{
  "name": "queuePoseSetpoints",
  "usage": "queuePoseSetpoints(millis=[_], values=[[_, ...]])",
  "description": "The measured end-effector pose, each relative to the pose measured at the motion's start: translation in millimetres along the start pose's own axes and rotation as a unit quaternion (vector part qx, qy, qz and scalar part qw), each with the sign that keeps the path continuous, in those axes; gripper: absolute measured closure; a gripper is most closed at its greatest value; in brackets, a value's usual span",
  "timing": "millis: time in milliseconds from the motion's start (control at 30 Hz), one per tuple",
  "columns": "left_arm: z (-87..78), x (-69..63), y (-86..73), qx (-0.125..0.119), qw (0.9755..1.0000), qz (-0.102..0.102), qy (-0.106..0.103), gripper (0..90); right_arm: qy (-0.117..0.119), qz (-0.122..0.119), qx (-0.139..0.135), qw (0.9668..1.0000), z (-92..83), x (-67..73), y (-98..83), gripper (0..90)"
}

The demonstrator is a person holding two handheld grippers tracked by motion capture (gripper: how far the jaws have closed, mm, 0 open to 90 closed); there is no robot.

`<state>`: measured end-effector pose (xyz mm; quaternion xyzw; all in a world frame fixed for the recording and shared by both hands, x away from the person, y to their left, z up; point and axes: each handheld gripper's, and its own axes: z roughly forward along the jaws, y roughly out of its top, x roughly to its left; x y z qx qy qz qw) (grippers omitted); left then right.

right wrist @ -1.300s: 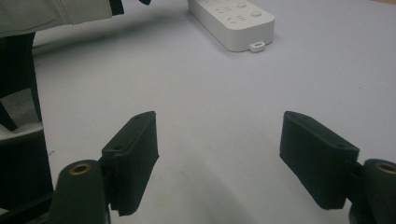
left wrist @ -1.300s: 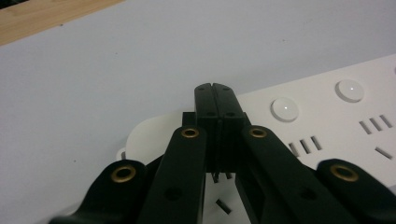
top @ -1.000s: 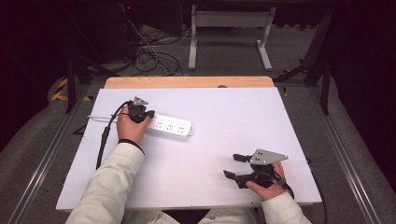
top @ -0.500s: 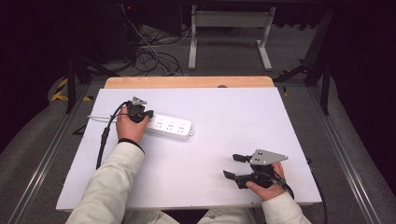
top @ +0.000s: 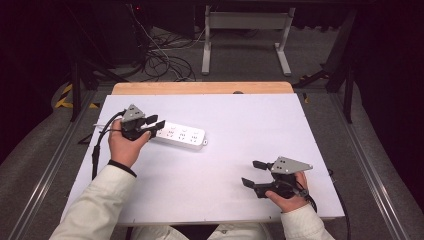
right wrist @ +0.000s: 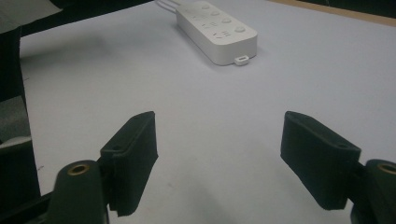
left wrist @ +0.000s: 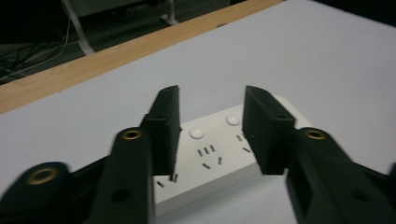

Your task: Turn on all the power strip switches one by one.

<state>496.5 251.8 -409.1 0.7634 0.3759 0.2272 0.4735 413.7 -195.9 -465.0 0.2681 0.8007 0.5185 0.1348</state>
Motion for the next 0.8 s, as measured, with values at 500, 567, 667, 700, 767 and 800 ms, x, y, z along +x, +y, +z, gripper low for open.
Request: queuePoseSetpoints(millis=[500,567,667,700,767,800], values=[[-63.9,-27.6,-55.8,-0.019,0.9971,-0.003,-0.074,24.7,-0.016,0.006,-0.002,0.9999,-3.9,-4.8,-1.5,26.8],[-70.0,-30.2,-71.6,-0.013,0.9971,-0.003,-0.075,23.8,-0.015,0.004,-0.002,0.9999,-3.9,-4.6,-1.5,26.8],[-81.0,-35.3,-95.0,-0.06,0.9949,0.012,-0.081,22.7,-0.014,0.004,-0.001,0.9999,-3.5,-4.6,-2.2,26.8],[-84.3,-36.2,-101.3,-0.07,0.9943,0.032,-0.073,22.6,-0.014,0.003,0.001,0.9999,-3.5,-4.5,-2.7,26.8],[-88.3,-38.5,-109.5,-0.07,0.9946,0.042,-0.064,21.9,-0.013,0.004,0.002,0.9999,-2.7,-4.5,-3.0,26.8],[-89.2,-38.1,-112.1,-0.07,0.9946,0.034,-0.068,21.8,-0.013,0.003,0.003,0.9999,-2.1,-4.7,-3.0,26.8]])
